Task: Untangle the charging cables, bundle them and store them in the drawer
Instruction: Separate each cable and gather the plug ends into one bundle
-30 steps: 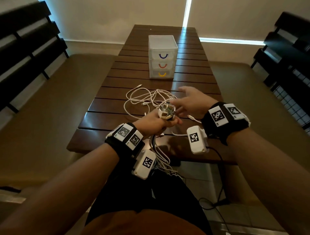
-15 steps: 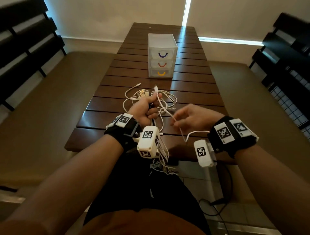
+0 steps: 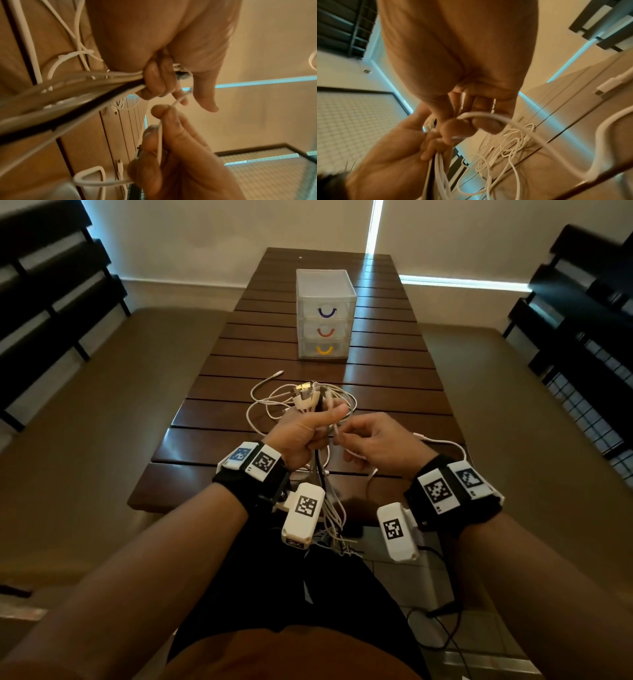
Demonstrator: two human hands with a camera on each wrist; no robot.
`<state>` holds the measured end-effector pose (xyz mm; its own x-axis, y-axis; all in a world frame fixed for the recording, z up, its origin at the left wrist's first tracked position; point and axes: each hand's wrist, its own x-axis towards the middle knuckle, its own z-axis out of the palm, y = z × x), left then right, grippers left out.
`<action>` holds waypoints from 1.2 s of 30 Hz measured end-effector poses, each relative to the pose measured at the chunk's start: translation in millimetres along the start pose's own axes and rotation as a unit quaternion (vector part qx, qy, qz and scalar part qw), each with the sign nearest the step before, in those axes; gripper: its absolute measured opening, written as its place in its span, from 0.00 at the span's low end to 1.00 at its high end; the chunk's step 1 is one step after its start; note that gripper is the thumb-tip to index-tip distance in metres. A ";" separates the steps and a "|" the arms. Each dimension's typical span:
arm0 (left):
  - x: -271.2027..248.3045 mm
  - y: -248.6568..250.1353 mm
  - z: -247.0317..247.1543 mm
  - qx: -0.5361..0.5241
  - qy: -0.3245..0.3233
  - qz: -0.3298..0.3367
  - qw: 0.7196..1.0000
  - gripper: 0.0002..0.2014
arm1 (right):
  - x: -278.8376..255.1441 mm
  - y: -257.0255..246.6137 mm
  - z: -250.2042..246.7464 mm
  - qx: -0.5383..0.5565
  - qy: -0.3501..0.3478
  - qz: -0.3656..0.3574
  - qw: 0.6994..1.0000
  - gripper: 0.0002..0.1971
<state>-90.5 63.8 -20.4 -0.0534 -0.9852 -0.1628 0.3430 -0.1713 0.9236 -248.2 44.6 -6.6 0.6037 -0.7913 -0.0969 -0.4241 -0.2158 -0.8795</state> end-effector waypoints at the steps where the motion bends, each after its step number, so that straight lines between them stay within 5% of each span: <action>1: -1.6 1.6 3.1 0.020 0.001 0.003 1.000 0.02 | -0.7 0.0 2.9 -0.017 -0.001 -0.003 1.000 0.07; 5: -0.4 6.1 14.5 0.068 0.005 0.011 0.998 0.20 | -5.8 3.8 5.9 -0.013 0.030 -0.009 0.999 0.09; 9: 0.7 10.1 24.1 0.089 -0.010 0.031 0.995 0.24 | -26.7 22.6 -12.9 -0.059 0.038 -0.009 0.997 0.17; 16: -1.5 14.8 63.7 -0.031 -0.073 0.019 0.997 0.23 | -89.2 93.9 -55.6 -0.076 0.162 0.065 0.982 0.13; 21: -9.3 15.7 118.3 0.027 -0.104 0.022 0.994 0.24 | -130.7 169.0 -78.3 -0.194 0.309 0.150 0.919 0.12; 25: -14.7 6.2 151.7 0.060 -0.138 0.048 0.988 0.13 | -170.8 187.2 -69.7 -0.140 0.376 0.160 0.902 0.08; 27: -16.1 0.3 163.7 0.064 -0.157 0.053 0.984 0.04 | -187.2 193.8 -59.5 -0.102 0.386 0.158 0.903 0.09; 34: -17.7 -28.4 189.2 0.106 -0.242 0.009 0.965 0.17 | -205.5 204.7 -31.8 -0.006 0.228 0.256 0.939 0.12; 36: -20.4 -35.7 193.1 0.120 -0.260 0.001 0.958 0.18 | -203.8 186.2 -42.4 0.014 0.295 0.241 0.925 0.16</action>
<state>-282.8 88.8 17.0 -0.5339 -0.8452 -0.0228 0.1224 -0.1040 0.9870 -478.8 141.4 -130.8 -0.1268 -0.9681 -0.2162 -0.5257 0.2504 -0.8129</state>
